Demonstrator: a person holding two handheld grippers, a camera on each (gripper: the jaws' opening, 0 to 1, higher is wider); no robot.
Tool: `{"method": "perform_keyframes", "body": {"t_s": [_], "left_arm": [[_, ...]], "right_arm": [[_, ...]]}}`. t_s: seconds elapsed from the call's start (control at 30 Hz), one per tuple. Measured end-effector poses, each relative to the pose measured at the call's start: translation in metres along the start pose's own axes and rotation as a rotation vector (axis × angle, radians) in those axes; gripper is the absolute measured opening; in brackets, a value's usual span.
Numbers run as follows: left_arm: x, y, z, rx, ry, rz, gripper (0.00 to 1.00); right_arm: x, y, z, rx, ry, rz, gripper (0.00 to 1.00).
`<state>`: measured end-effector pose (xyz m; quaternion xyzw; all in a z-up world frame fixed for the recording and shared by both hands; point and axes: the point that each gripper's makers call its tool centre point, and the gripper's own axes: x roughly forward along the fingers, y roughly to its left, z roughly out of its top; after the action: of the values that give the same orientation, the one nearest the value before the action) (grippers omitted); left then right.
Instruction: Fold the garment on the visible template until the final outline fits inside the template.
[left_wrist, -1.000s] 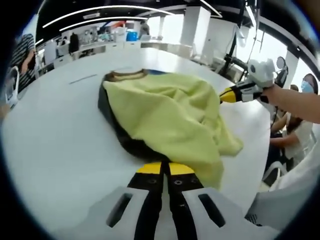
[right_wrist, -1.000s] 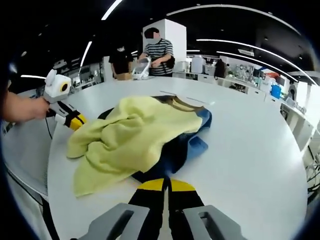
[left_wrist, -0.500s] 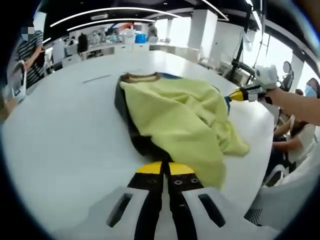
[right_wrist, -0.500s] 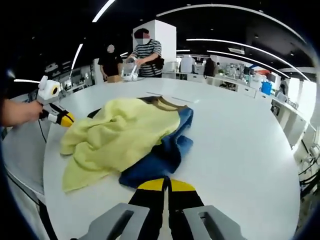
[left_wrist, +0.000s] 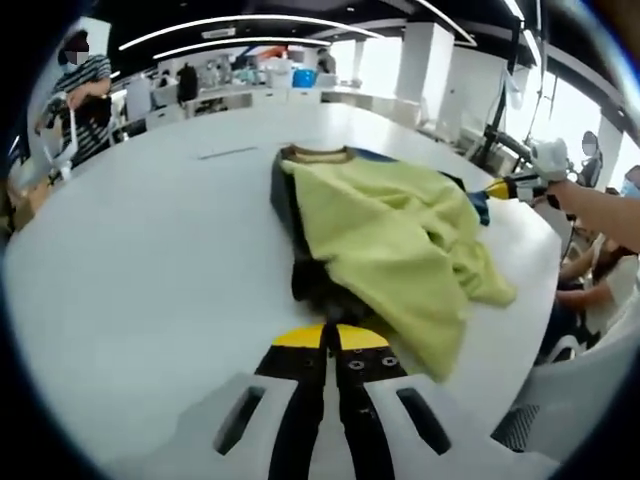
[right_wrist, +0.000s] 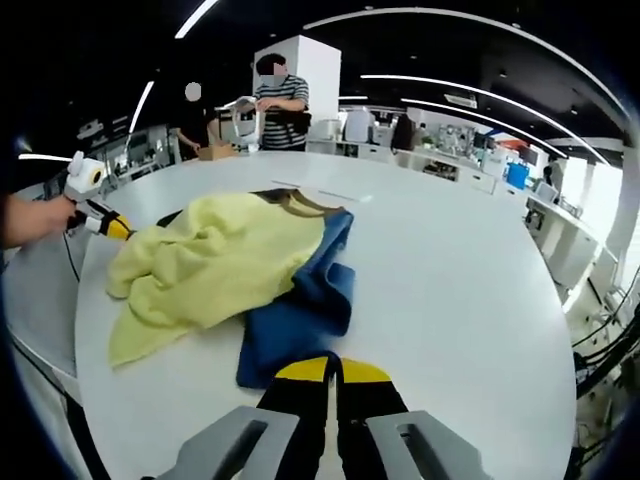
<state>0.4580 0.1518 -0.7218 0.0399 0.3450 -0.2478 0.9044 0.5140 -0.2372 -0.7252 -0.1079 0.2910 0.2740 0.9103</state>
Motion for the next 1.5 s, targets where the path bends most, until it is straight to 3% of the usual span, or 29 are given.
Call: {"method": "perform_keyframes", "body": {"t_s": [0.4,1.0,1.5], "left_arm": [[-0.013,0.039,-0.007,-0.003,0.014,0.073,0.0],[-0.031,0.094,0.003,-0.048,0.008,0.169,0.0],[-0.041,0.142,0.01,-0.021,0.049,0.25,0.0]], "right_arm": [[-0.007,-0.021,-0.001,-0.016,0.017,-0.046,0.0],[-0.022,-0.055,0.0,-0.027,0.054,-0.115,0.0],[-0.032,-0.086,0.005,-0.05,0.097,-0.184,0.0]]}}
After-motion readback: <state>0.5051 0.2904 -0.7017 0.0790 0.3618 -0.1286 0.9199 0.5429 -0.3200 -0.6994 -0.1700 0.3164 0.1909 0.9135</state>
